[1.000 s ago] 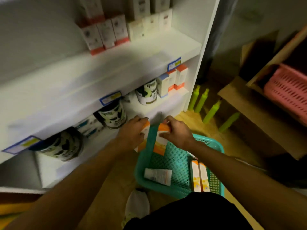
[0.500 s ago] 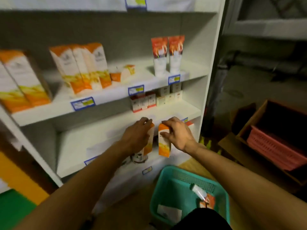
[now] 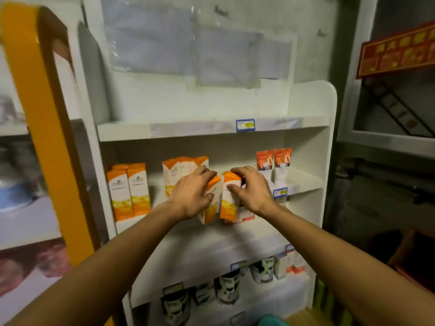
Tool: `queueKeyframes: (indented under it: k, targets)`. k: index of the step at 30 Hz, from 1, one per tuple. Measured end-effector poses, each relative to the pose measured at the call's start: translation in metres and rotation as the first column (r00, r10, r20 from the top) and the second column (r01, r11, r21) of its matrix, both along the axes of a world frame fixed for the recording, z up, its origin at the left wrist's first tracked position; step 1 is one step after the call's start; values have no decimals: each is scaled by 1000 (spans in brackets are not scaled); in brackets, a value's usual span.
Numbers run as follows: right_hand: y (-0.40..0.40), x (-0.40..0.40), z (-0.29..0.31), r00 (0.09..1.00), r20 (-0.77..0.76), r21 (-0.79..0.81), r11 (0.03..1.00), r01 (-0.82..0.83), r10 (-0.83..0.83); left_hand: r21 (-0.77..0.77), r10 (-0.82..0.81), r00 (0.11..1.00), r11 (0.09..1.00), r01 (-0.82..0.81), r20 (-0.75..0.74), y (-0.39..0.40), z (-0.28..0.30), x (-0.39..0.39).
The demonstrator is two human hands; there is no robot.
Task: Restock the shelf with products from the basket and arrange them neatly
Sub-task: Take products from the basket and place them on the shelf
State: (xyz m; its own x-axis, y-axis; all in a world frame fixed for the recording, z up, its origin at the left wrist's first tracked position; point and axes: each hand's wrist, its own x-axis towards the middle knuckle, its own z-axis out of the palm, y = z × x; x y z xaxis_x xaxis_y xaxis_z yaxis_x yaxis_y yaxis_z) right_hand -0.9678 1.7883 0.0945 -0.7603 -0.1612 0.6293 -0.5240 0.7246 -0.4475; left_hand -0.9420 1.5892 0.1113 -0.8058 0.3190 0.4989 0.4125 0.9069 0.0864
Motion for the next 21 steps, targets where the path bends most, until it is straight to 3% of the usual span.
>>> queueKeyframes:
  k: [10, 15, 21]
  targets:
    - [-59, -49, 35, 997, -8, -7, 997, -77, 77, 61, 77, 996, 995, -75, -34, -45, 31, -37]
    - [-76, -78, 24, 995, 52, 48, 995, -93, 90, -9, 92, 995, 996, -92, -33, -54, 21, -66]
    - [-88, -104, 15, 997, 27, 0, 998, -69, 69, -77, 152, 981, 984, -161, -117, -61, 12, -88]
